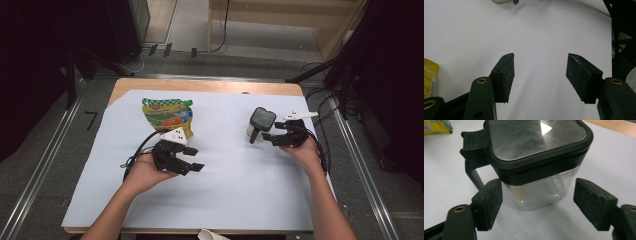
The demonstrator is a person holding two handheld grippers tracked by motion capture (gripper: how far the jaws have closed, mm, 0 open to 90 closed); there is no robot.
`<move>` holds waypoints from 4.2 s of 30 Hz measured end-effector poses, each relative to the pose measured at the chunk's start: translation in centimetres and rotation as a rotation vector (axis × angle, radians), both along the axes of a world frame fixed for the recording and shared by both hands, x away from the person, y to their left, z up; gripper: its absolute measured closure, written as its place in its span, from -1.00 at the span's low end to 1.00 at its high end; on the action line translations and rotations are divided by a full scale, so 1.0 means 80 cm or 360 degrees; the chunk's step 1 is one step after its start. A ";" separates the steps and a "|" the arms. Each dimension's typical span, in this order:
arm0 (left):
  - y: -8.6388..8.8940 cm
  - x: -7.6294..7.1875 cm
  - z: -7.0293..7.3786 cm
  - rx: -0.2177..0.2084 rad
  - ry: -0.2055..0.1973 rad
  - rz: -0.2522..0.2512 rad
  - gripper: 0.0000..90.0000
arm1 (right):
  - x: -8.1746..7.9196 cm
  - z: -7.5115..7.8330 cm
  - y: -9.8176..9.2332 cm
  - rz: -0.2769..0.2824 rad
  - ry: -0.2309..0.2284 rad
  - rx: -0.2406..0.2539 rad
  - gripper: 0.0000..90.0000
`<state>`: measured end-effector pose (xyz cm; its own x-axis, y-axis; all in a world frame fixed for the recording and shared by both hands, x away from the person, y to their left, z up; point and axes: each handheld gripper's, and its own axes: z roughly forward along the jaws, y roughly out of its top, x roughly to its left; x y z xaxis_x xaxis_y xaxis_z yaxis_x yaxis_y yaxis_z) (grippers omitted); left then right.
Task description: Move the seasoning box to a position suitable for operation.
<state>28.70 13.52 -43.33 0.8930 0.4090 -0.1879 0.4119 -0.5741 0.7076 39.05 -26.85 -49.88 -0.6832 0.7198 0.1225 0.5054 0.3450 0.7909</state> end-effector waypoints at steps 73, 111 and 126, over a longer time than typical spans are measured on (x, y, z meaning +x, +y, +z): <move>0.011 0.000 -0.006 -0.0030 0.0045 0.0049 -0.10 | -0.007 -0.003 0.058 -0.0167 -0.0208 0.0166 -0.65; 0.013 0.023 -0.005 -0.0030 0.0081 0.0032 -0.01 | -0.091 -0.006 0.144 0.0265 -0.0165 0.0085 -0.65; 0.011 0.023 -0.006 -0.0031 0.0080 0.0020 -0.01 | -0.104 -0.019 0.172 0.0371 -0.0184 0.0026 -0.65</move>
<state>30.51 14.43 -43.81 0.8771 0.4157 -0.2406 0.4542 -0.5550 0.6969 30.73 -13.09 -51.41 -0.8405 0.5399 0.0442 0.3196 0.4283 0.8452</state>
